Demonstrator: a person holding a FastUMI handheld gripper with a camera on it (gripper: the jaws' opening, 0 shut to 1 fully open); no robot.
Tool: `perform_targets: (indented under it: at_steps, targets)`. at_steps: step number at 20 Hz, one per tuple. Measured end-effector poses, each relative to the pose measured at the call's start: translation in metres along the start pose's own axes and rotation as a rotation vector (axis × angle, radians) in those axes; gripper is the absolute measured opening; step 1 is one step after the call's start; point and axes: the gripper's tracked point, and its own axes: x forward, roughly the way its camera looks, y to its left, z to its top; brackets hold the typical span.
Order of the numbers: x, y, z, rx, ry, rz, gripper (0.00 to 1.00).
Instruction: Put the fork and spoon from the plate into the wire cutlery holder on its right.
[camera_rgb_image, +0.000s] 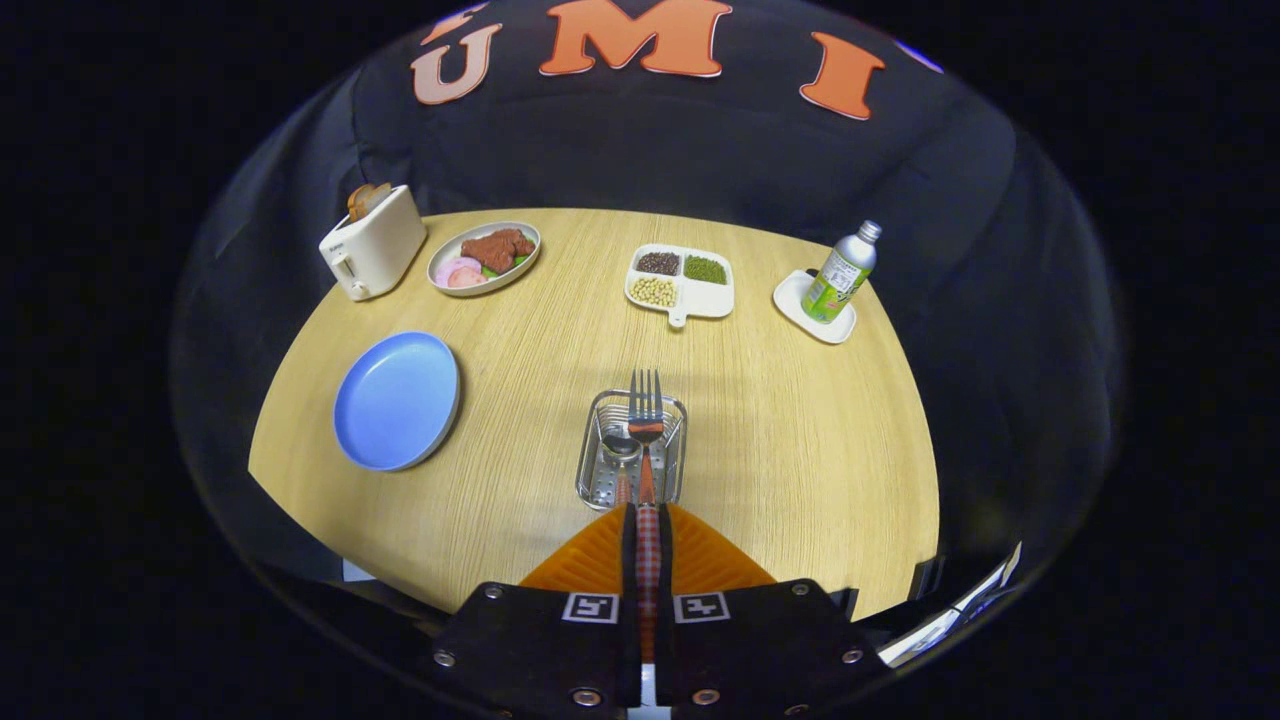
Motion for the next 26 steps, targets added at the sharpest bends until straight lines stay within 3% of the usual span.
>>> perform_targets:
  at_steps: [9, 14, 21, 26]
  targets:
    - [0.016, -0.008, -0.011, -0.073, 0.323, 0.068, 0.07]
    - [0.032, -0.008, -0.015, -0.108, 0.438, 0.097, 0.08]
    - [0.043, -0.001, 0.007, -0.067, 0.401, 0.157, 0.14]
    - [0.038, 0.010, 0.033, 0.003, 0.274, 0.200, 0.22]
